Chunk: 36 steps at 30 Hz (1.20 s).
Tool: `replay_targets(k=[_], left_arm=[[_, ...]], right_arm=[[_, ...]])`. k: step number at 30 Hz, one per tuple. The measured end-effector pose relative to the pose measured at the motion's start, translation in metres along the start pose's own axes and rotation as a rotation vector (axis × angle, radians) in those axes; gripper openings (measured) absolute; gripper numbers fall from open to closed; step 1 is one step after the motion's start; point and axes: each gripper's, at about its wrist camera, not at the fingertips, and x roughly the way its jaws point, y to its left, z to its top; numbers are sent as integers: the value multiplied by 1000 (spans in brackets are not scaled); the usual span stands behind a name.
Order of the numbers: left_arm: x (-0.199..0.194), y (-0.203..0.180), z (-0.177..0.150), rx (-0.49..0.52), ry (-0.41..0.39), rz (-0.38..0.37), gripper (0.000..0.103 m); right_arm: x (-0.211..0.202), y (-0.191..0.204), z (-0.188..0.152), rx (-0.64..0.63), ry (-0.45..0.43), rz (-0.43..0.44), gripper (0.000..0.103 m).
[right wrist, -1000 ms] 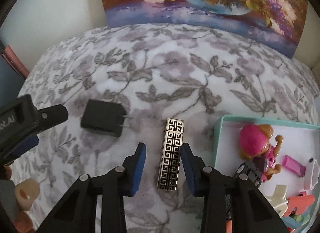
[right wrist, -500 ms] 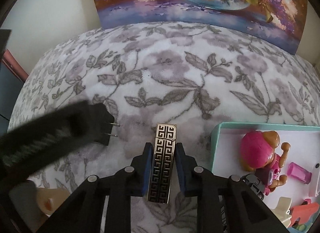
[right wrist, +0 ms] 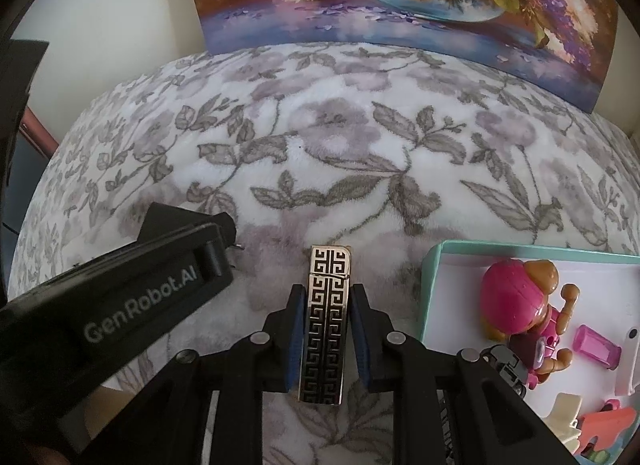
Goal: Organize rigid objects
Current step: 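Grasp the gold patterned bar with the right tool while the left tool grasps the black charger, then carry the gold bar and black charger into the tray and open both tools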
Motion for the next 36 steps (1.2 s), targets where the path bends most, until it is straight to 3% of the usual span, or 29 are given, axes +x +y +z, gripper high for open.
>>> replay_targets(k=[9,17,30,36], left_arm=[[-27,9,-7,-46,-4,-8,61],[-71,-3,-25,-44,-34,-32,61],[-130,-52,-82,33,-73,-131,61],[-130,-70,-109,65,-31,-163,61]], right_arm=[[-16,-3,-6,33,19,49,22],[-63,-7,-23,31,-11,58,22],[-125,-74,-71,151,-25,-23,22],[-137,-106,-94,219,-28,-40,22]])
